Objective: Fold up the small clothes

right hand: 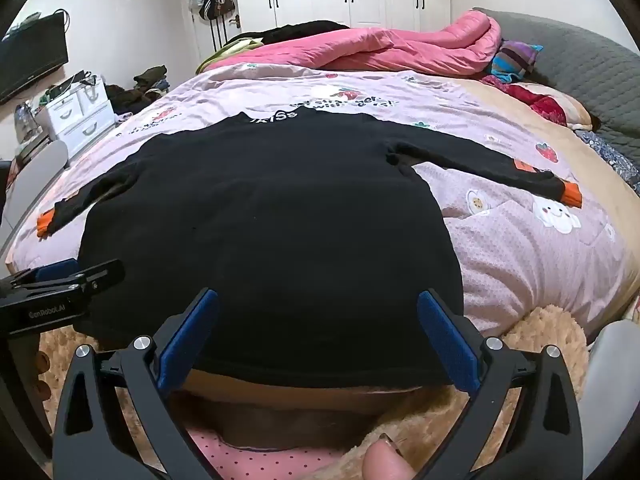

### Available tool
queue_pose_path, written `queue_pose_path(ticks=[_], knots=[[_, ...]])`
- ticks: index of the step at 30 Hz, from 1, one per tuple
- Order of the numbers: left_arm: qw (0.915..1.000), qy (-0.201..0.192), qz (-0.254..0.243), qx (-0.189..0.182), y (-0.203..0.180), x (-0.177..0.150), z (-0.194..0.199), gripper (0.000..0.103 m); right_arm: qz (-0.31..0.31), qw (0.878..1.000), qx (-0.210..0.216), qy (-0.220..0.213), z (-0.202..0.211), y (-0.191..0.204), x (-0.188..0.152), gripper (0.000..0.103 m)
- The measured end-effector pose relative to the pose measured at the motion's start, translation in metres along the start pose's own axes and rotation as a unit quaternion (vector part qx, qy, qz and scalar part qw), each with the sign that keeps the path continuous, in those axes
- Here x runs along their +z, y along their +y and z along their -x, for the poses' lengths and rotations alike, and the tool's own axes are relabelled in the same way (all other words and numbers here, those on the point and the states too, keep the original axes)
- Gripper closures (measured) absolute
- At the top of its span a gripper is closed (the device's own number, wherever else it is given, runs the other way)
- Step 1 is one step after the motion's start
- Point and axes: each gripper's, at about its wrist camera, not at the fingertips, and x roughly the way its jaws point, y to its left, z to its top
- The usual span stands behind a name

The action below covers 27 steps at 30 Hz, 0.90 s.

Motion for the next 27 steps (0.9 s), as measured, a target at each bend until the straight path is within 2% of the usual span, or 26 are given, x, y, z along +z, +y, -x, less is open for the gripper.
queue_pose_path(ticks=[15, 27], knots=[[1.0000, -0.004, -0.002, -0.002, -0.011, 0.003, 0.003, 0.008, 0.004, 1.000, -0.007, -0.005, 0.005, 0.000, -0.002, 0.004], [0.9999, -0.006, 0.003, -0.010, 0.000, 0.000, 0.008, 0.008, 0.007, 1.000, -0.012, -0.003, 0.009, 0.006, 0.000, 0.004]])
